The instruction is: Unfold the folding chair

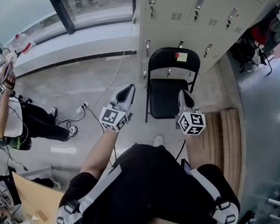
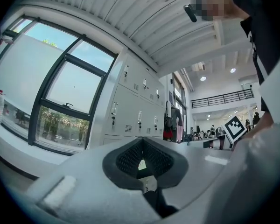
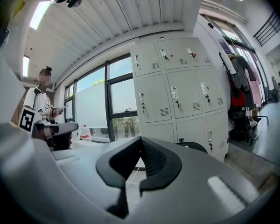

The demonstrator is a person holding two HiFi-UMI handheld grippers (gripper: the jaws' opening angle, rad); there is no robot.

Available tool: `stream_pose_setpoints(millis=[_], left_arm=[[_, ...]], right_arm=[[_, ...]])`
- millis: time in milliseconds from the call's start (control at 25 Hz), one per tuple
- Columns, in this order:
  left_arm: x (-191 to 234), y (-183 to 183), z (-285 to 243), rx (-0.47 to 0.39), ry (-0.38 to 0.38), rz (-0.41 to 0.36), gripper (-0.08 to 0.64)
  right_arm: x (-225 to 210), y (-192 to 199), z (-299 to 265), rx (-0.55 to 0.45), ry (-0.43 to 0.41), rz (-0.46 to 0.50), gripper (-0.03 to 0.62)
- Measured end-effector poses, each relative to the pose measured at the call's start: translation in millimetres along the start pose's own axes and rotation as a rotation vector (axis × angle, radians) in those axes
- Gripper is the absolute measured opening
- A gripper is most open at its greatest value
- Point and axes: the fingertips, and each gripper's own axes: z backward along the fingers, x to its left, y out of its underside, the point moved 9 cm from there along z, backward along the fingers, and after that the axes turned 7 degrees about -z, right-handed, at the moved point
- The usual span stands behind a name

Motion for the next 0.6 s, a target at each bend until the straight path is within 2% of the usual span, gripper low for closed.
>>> stream_pose_setpoints(millis=[200,360,600], left_arm=[[-8.7,1.9,25.0,-0.005,0.047,0.002,0.002],[-19.0,5.0,37.7,-0.048,0.053,0.03,0.002],[-34.6,0.1,40.4,-0.072,0.001,0.035,0.002]], right_arm=[[22.6,6.2,31.4,-0.014,0.019,0.02,0.005],[22.9,0.0,54.0,-0.037,0.029,0.032,0.005],[1.7,-11.3,71.5,-0.074,0.007,0.073,0.005]])
